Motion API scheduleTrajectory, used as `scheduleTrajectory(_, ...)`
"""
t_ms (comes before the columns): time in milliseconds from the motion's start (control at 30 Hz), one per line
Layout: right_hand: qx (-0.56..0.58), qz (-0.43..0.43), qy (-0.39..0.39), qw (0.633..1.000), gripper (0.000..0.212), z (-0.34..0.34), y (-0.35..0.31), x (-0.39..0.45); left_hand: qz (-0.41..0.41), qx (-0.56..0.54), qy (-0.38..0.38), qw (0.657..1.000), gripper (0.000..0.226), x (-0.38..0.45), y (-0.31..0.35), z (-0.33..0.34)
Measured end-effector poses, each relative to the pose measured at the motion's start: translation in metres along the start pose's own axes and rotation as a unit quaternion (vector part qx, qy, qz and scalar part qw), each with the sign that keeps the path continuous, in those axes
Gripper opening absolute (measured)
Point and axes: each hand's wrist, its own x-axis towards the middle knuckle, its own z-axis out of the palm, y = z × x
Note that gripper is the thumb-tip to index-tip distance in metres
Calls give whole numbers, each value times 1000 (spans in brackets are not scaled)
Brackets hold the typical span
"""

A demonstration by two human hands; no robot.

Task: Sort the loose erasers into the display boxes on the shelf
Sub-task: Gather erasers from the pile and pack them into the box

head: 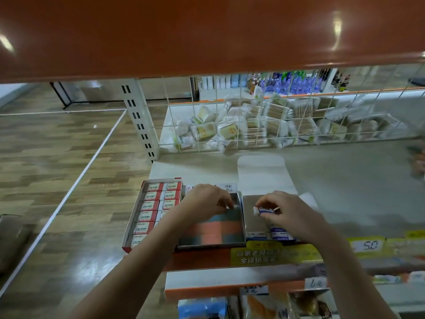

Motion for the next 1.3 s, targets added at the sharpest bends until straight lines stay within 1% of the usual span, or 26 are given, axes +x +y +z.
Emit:
scheduleTrajectory(100,3,-5,-14,1000,15,2,-3,3,3,28,8,1000,26,0,2,4)
scheduleTrajectory(300,9,-26,-22,999,14,3,-9,2,6,17,35,999,27,-5,4,11)
scheduleTrajectory(433,31,-23,-30,999,12,8,-13,-2,3,-27,95,995,25,-15,7,10)
scheduleTrajectory(500,1,-19,-33,999,14,13,-13,-3,13,-60,132,989,21,-20,13,9)
scheduleTrajectory(567,-32,-18,-32,999,15,16,-13,-4,25,-78,155,984,19,-23,21,10)
scheduleTrajectory(700,-58,-16,-25,998,18,18,-13,-6,1,-98,153,983,23,-21,28,19)
scheduleTrajectory(867,-79,-3,-26,997,21,22,-15,-5,-26,-129,141,981,21,-20,32,26)
scheduleTrajectory(1000,-80,11,-14,997,20,28,-17,-6,-31,-153,135,978,22,-21,32,26)
scheduleTrajectory(1067,-74,13,-3,997,19,27,-18,-9,-28,-142,126,981,23,-21,33,24)
scheduleTrajectory(1133,-75,19,21,997,20,20,-19,-14,-23,-105,131,985,25,-19,35,19)
scheduleTrajectory(1300,-78,25,118,990,23,-17,-6,-38,-13,-13,191,981,28,-5,67,2)
